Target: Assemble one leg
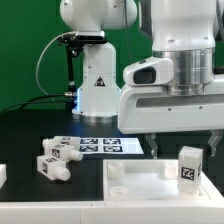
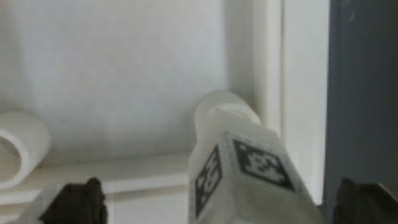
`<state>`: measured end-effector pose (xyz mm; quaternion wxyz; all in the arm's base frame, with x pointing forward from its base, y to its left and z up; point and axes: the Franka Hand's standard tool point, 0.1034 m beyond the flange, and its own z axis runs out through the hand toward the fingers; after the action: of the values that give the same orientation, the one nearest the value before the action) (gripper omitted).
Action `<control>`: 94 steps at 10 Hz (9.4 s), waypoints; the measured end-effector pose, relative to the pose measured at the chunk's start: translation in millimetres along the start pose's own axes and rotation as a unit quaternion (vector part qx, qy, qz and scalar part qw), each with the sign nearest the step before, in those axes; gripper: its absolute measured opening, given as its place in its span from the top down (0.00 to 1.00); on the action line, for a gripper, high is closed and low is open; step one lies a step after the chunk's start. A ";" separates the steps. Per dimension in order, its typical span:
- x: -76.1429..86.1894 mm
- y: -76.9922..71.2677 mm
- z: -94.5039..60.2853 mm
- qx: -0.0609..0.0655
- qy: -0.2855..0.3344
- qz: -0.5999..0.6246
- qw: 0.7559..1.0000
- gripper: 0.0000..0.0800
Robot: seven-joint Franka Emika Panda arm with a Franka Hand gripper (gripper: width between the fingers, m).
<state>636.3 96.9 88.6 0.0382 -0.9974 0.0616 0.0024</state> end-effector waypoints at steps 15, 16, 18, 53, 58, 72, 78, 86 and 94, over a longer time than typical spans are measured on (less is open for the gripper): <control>8.6 1.4 -4.5 0.005 0.005 0.429 0.903 0.65; 8.7 -0.6 -4.6 0.014 0.000 0.521 0.854 0.65; 8.8 -0.3 -4.9 0.016 0.005 0.553 0.833 0.65; -8.3 -31.1 20.1 0.005 0.026 0.297 0.954 0.20; 3.0 -15.2 11.7 -0.027 0.036 -0.062 0.997 0.19; 3.2 -9.5 15.0 0.028 0.029 0.556 0.830 0.64; 2.5 -12.6 15.0 0.018 0.034 0.388 0.921 0.26; 6.4 -15.2 21.0 -0.013 0.082 0.052 0.995 0.19; 5.7 -8.5 22.3 0.011 0.070 0.385 0.920 0.64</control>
Offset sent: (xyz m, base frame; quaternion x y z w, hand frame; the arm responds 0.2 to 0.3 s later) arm 0.0129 0.0154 0.0164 -0.0039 -0.0071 0.0373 0.9993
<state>643.0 106.3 66.9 0.0406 -0.8937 0.4436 -0.0535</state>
